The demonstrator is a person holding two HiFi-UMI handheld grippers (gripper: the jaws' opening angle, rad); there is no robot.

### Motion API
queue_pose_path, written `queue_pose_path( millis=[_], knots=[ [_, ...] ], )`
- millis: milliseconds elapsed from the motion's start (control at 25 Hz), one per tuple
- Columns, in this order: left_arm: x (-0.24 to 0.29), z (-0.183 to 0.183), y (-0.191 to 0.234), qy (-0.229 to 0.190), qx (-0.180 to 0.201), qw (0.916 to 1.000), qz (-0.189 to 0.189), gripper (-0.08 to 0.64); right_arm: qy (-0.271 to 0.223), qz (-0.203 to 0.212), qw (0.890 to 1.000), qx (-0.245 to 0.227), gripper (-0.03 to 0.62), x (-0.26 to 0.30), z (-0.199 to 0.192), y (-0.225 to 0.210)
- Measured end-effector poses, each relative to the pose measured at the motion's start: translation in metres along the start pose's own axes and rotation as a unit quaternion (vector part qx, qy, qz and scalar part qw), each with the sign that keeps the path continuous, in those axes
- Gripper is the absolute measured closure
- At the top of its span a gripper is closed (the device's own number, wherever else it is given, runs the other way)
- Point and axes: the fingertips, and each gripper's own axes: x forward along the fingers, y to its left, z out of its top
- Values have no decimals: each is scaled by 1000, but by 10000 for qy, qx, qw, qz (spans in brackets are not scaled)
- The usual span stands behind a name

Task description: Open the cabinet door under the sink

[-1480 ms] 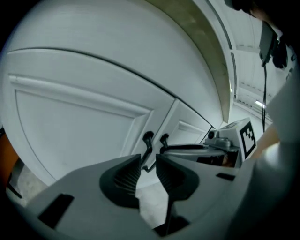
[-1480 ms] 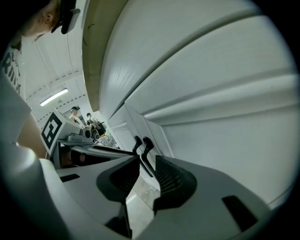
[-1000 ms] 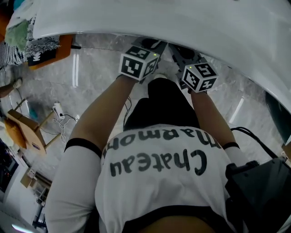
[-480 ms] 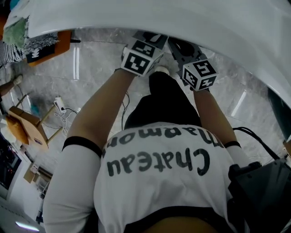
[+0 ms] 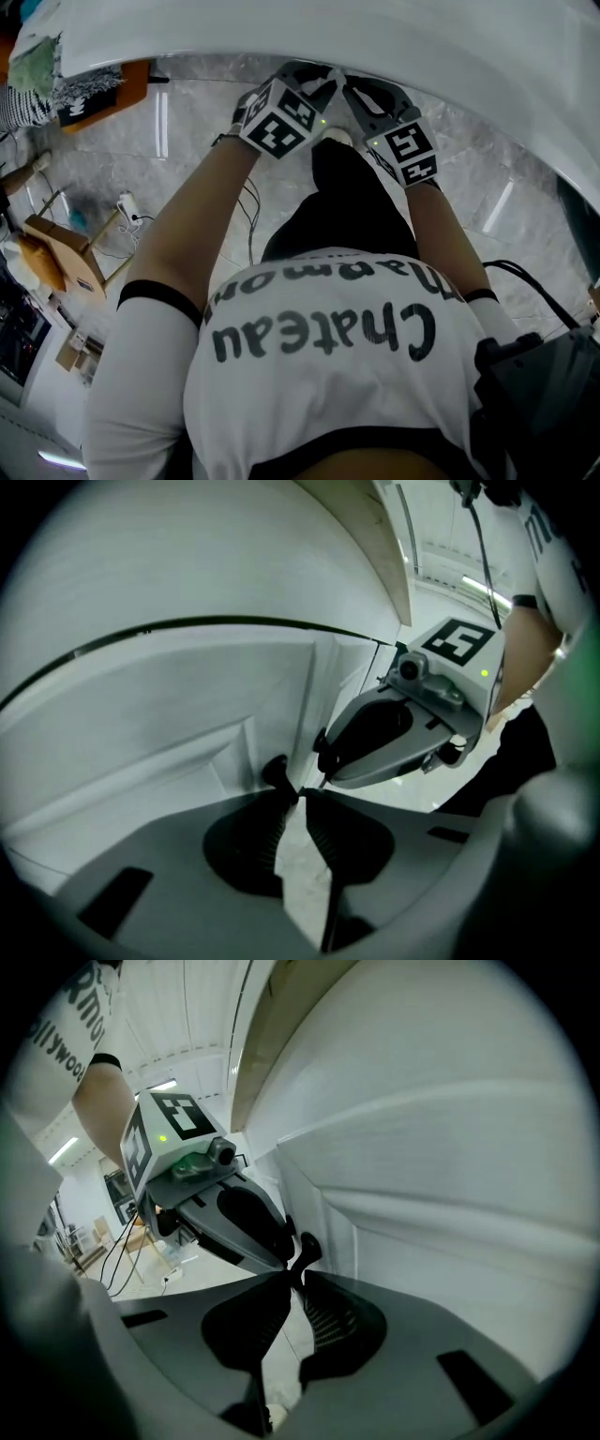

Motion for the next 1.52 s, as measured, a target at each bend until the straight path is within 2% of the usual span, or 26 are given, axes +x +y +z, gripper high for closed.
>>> queue_pose_path(
  millis=[160, 520, 760, 960, 1240, 1520],
  knots=[
    [-6, -12, -10, 288, 129, 9994, -142, 503, 133, 87, 9999, 15, 557, -7, -8, 11],
    [-16, -33, -24, 627, 45, 9980, -50, 502, 710, 251, 9968, -267, 548, -20, -26, 36],
    [-20, -43, -29, 639, 165, 9978, -2, 503, 947, 429, 9935, -457, 548, -29, -36, 43],
    [-28, -53, -34, 652, 115, 9978, 52, 503, 1010, 437, 9932, -378, 548, -33, -39, 51],
    [-33, -61, -32, 634, -256, 9973, 257, 509, 1042, 460, 9930, -317, 548, -46, -52, 61],
    [-41, -75, -40, 717, 14, 9971, 264, 509, 1109, 546, 9908, -547, 548, -62, -67, 70]
  ],
)
